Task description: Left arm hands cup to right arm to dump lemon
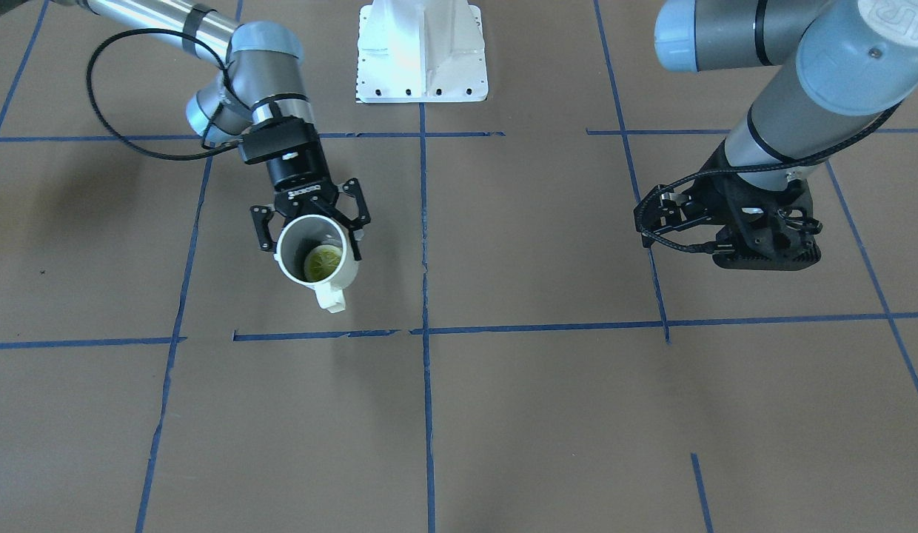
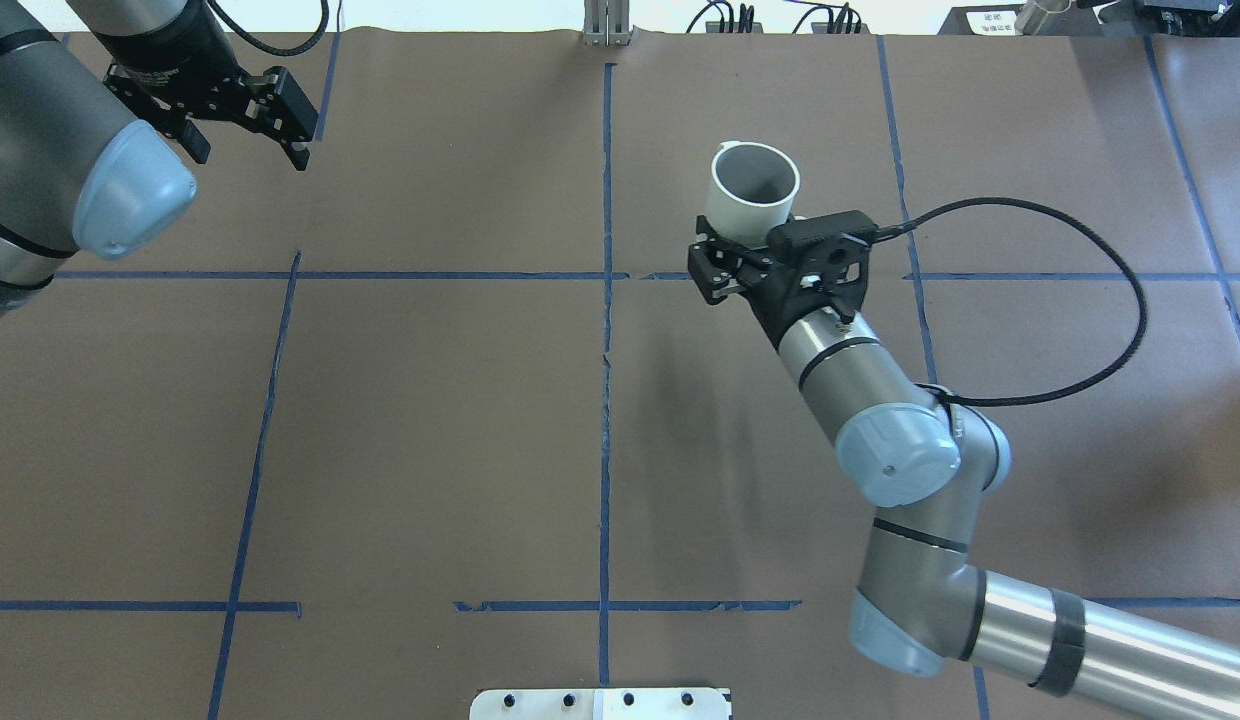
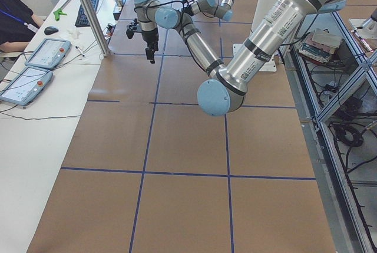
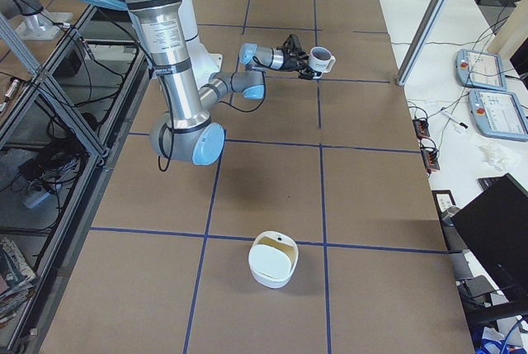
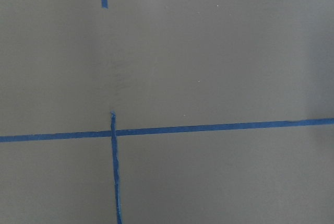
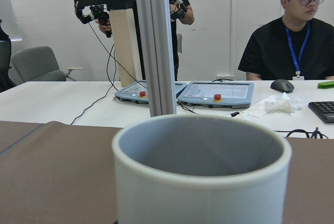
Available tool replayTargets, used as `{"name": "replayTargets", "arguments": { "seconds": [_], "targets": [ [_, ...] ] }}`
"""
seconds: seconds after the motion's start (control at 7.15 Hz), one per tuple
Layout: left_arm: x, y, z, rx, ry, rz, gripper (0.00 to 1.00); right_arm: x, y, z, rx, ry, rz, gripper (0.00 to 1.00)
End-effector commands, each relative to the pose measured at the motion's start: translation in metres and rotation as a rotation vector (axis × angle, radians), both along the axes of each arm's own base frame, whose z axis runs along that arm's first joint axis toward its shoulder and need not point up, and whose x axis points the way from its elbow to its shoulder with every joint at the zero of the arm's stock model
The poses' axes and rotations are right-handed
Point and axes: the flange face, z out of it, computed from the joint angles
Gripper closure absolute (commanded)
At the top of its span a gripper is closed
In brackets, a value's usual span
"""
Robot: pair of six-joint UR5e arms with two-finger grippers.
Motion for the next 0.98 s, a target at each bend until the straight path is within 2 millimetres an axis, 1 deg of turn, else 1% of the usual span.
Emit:
{"name": "replayTargets", "arguments": {
  "seconds": [0.0, 0.14, 0.28, 0.42, 0.56, 0.7, 0.84],
  "targets": [
    [-0.012, -0.003, 0.010, 0.007, -0.007, 0.003, 0.00, 0.075, 0.013, 0.059, -0.017, 0.003, 0.034, 0.45],
    [-0.013, -0.003, 0.013, 0.000, -0.010, 0.000, 0.00, 0.109, 0.026, 0.095, 0.001, -0.042, 0.040, 0.45],
    [-0.013, -0.003, 0.013, -0.005, -0.014, 0.000, 0.00, 0.148, 0.045, 0.136, -0.001, -0.088, 0.045, 0.44],
    [-0.013, -0.003, 0.013, -0.005, -0.014, 0.000, 0.00, 0.173, 0.046, 0.154, -0.025, -0.139, 0.076, 0.44],
    [-0.012, -0.003, 0.013, -0.005, -0.014, 0.001, 0.00, 0.187, 0.047, 0.167, -0.073, -0.205, 0.097, 0.45],
    [-0.012, -0.003, 0.012, -0.006, -0.012, 0.000, 0.00, 0.199, 0.050, 0.176, -0.130, -0.348, 0.118, 0.46],
    [-0.011, -0.003, 0.013, -0.007, -0.012, 0.000, 0.00, 0.216, 0.055, 0.186, -0.151, -0.442, 0.121, 0.49]
  ]
}}
